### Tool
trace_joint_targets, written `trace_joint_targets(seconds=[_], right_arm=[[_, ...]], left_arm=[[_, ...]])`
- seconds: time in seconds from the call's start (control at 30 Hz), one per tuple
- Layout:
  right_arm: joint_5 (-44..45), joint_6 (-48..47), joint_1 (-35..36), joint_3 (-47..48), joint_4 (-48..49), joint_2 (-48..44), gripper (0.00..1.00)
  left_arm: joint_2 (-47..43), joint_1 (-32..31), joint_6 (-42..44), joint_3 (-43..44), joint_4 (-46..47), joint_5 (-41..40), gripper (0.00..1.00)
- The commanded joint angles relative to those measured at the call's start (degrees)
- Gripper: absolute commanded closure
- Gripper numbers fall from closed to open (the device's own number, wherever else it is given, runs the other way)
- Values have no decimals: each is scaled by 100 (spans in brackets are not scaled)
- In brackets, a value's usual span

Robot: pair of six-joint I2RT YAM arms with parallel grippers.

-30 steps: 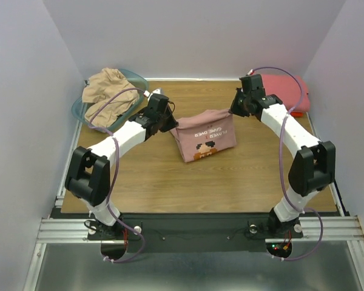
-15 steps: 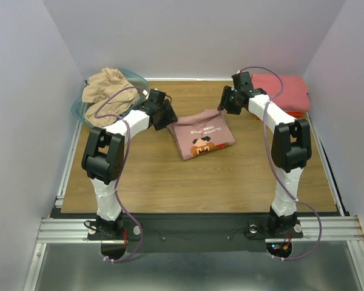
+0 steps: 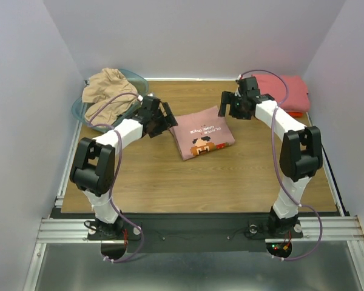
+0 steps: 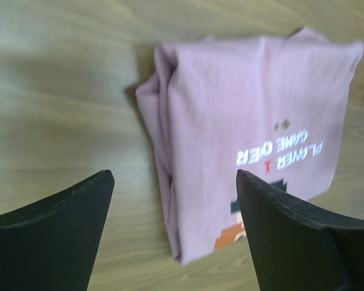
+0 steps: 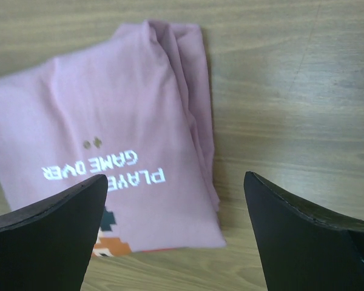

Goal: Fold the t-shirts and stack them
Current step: Fold the tshirt, then neatly place the folded tshirt to the corner

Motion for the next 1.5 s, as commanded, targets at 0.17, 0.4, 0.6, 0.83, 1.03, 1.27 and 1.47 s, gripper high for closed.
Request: trace_joint_targets(seconds=[0.17, 0.4, 0.6, 0.83, 1.03, 1.27, 1.47], right_arm=[[-393, -1628, -3, -319, 318, 183, 0], [-227, -1787, 50, 112, 371, 1044, 3], [1, -1787, 401, 112, 502, 1344, 7], [968, -1559, 946, -151, 670, 1459, 23], [1206, -1172, 1078, -468, 924, 1538, 61], [1522, -1311, 1070, -337, 1135, 1503, 88], [2550, -2057, 947, 32, 1188, 907, 100]], left_arm=[[-1707, -270, -391, -2124, 502, -43, 5], [-2912, -288, -664, -3542, 459, -174, 4], [-3651, -288, -875, -4166, 151, -289, 4], [-4275, -288, -1068, -4369, -103, -394, 4], [-4679, -288, -1112, -4378, -490, -763, 4], [-5014, -288, -1086, -4256, -929, -1087, 3], [-5111, -288, -831, -3509, -1738, -1851, 2]])
